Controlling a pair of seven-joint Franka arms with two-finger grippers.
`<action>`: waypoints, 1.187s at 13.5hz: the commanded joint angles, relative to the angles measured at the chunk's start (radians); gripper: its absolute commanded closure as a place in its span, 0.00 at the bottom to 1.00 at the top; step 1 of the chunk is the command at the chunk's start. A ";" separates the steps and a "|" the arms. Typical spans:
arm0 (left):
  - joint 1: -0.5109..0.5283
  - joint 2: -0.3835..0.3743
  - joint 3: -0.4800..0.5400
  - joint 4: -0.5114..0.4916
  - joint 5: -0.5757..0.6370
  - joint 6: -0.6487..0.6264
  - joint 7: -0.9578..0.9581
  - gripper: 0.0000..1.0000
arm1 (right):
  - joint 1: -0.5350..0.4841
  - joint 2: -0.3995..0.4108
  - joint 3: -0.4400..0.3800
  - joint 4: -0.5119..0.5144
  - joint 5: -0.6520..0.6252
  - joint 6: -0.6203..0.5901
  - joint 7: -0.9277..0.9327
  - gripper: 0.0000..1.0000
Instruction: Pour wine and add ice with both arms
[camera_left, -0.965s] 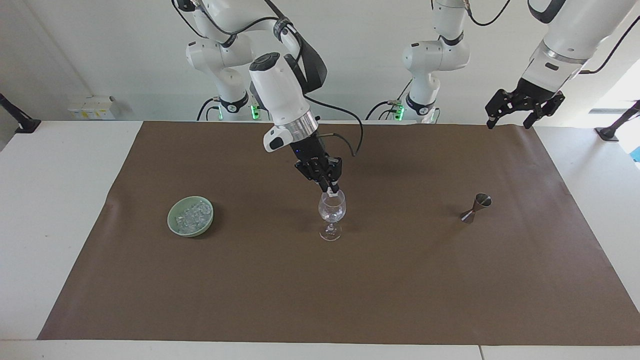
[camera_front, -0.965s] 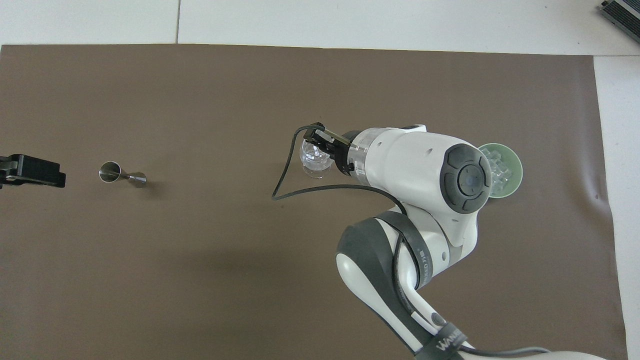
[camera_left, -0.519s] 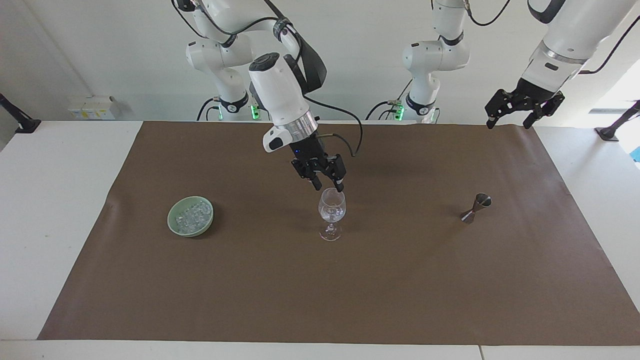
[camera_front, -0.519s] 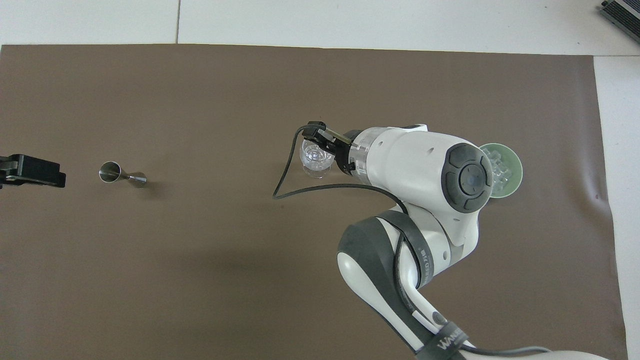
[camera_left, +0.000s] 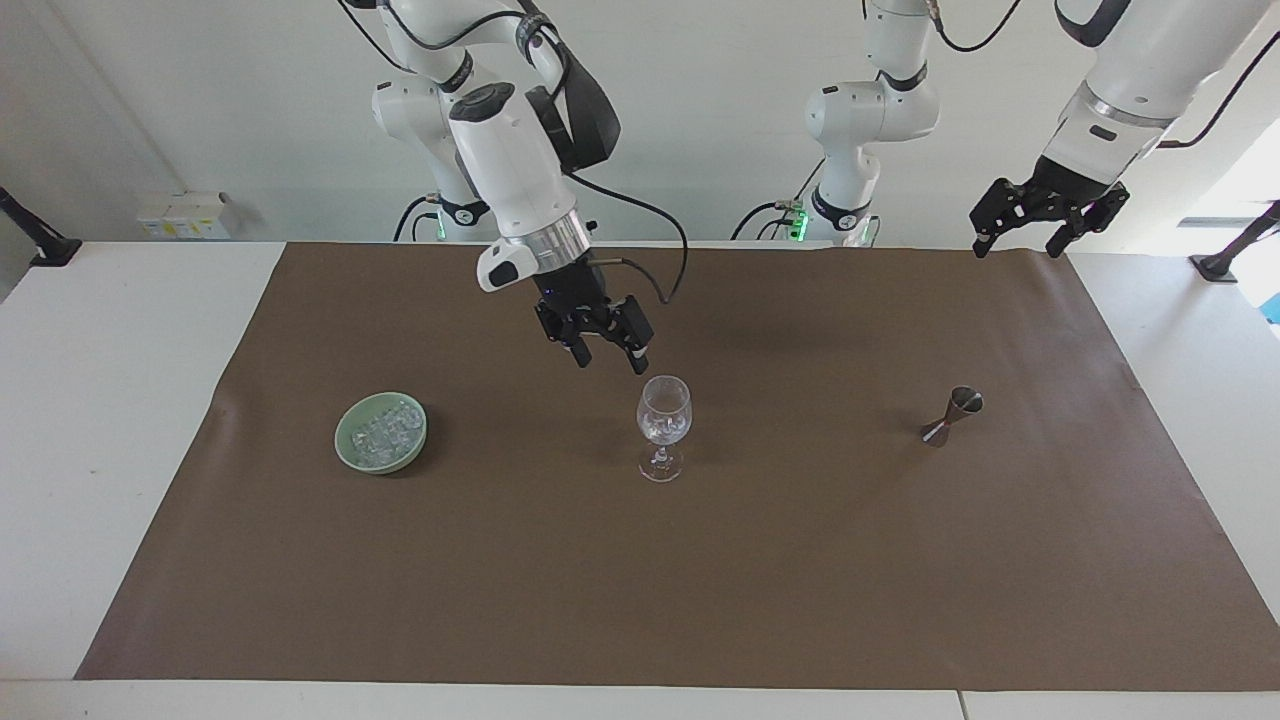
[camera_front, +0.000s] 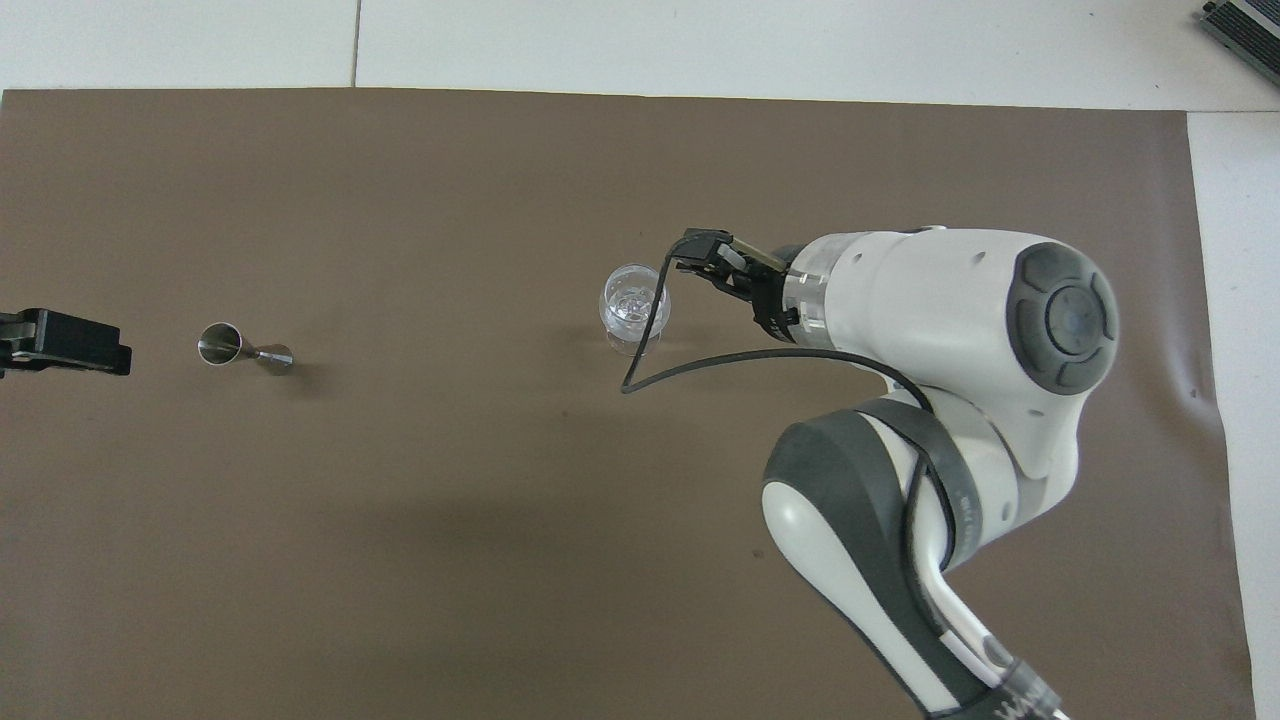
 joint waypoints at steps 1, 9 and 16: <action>0.012 -0.027 -0.009 -0.028 0.006 -0.006 0.001 0.00 | -0.109 -0.093 0.008 -0.027 -0.043 -0.183 -0.157 0.00; 0.012 -0.027 -0.009 -0.028 0.006 -0.006 0.001 0.00 | -0.277 -0.138 -0.003 0.061 -0.160 -0.454 -0.436 0.00; 0.012 -0.027 -0.009 -0.028 0.006 -0.006 0.001 0.00 | -0.281 -0.120 -0.071 0.224 -0.238 -0.627 -0.517 0.00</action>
